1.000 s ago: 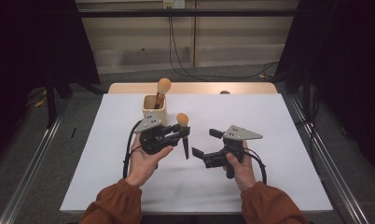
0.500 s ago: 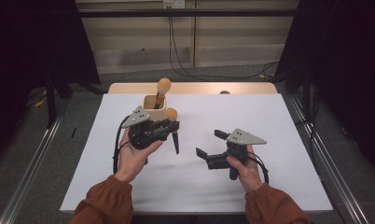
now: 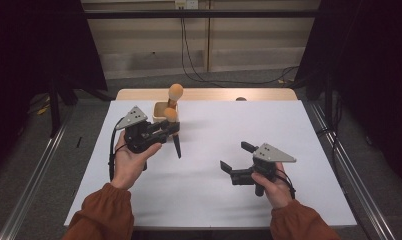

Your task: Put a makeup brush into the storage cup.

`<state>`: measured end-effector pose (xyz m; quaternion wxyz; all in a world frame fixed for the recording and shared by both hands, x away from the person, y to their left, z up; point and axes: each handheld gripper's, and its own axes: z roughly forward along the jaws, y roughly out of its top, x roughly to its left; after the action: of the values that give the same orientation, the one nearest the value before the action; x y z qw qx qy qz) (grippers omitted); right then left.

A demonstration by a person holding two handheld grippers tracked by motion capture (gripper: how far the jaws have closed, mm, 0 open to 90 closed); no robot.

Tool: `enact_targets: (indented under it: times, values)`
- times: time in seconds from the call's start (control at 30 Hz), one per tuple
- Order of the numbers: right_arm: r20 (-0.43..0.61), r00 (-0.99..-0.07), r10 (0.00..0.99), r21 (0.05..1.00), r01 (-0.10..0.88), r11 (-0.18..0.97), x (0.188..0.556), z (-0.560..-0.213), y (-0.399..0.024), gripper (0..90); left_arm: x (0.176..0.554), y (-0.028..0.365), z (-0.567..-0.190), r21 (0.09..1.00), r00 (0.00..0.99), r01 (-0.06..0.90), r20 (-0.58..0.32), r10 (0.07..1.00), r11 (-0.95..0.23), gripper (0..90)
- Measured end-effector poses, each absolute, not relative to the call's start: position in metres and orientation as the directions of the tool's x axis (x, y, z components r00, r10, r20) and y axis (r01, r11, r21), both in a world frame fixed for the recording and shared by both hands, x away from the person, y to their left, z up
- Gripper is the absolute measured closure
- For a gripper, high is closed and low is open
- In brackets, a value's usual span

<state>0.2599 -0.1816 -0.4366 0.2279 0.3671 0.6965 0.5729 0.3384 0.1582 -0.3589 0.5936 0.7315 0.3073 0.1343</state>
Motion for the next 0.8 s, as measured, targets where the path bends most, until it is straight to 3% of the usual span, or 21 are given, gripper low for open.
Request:
enact_targets:
  times: [0.8]
  values:
    - [0.114,-0.496,0.861,0.965,0.261,0.023,0.233,-0.445,-0.242,0.2,0.353,0.185,-0.343,0.959,0.741,0.271,-0.156,0.653,-0.079,70.0]
